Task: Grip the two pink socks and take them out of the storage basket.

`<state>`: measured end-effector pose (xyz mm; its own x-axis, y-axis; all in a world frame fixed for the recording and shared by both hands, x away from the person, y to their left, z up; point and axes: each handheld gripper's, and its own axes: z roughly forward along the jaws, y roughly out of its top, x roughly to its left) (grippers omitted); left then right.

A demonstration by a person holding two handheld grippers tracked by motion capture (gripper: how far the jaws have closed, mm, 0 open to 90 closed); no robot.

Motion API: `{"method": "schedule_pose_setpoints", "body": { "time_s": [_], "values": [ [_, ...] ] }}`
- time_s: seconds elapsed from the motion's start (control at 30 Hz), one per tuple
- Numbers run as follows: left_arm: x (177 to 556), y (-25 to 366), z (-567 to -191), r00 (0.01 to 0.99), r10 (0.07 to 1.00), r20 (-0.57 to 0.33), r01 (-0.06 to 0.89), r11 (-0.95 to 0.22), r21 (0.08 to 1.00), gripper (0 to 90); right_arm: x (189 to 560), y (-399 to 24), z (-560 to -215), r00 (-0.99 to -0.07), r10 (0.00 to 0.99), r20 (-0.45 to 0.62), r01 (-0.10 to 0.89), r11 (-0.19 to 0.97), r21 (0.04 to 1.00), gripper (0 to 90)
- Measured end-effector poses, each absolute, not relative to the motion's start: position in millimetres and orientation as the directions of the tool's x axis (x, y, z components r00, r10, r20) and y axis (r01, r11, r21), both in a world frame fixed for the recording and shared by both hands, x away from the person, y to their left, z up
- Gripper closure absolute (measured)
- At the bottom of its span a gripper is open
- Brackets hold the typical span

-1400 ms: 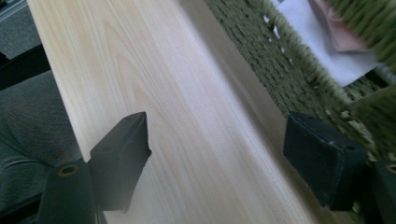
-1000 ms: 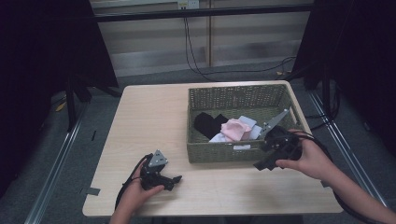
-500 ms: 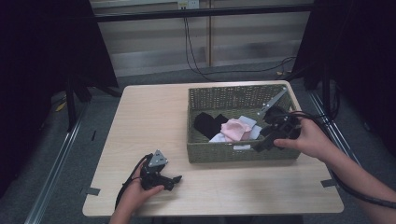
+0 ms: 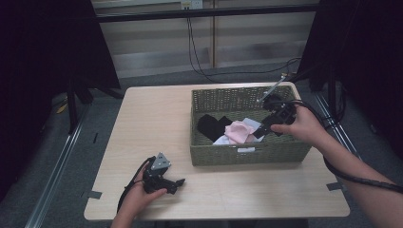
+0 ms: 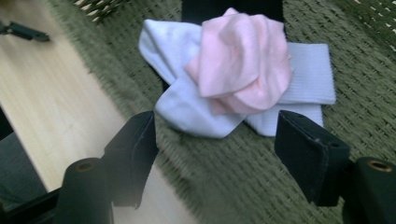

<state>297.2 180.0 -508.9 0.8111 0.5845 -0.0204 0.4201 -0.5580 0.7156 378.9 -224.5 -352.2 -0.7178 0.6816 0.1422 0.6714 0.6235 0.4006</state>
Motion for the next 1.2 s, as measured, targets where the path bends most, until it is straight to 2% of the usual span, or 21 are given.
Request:
{"method": "schedule_pose_setpoints", "body": {
  "time_s": [0.27,0.67,0.8,0.83,0.9,0.93,1.0,1.2],
  "values": [
    [297,180,-509,0.811,0.584,-0.02,0.419,-0.559,0.715,7.2,405,-216,-379,-0.684,0.712,0.158,0.71,0.599,0.369,36.2],
    [297,180,-509,0.812,0.583,-0.014,0.416,-0.562,0.715,7.2,426,-207,-406,-0.655,0.74,0.154,0.74,0.587,0.328,46.2],
    [297,180,-509,0.812,0.583,-0.014,0.416,-0.562,0.715,7.2,431,-205,-411,-0.65,0.744,0.154,0.748,0.591,0.303,56.2],
    [297,180,-509,0.812,0.584,-0.014,0.416,-0.562,0.715,7.2,431,-205,-412,-0.652,0.743,0.149,0.745,0.592,0.307,59.7],
    [297,180,-509,0.812,0.584,-0.014,0.416,-0.562,0.715,7.2,433,-205,-412,-0.651,0.741,0.163,0.749,0.594,0.292,72.5],
    [297,180,-509,0.812,0.583,-0.014,0.416,-0.562,0.715,7.2,433,-205,-412,-0.651,0.741,0.163,0.749,0.594,0.292,72.5],
    [297,180,-509,0.812,0.583,-0.014,0.416,-0.562,0.715,7.2,432,-205,-410,-0.651,0.739,0.172,0.75,0.594,0.291,80.2],
    [297,180,-509,0.813,0.582,-0.021,0.419,-0.56,0.715,7.2,430,-212,-398,-0.655,0.73,0.195,0.749,0.593,0.297,82.3]
  ]
}}
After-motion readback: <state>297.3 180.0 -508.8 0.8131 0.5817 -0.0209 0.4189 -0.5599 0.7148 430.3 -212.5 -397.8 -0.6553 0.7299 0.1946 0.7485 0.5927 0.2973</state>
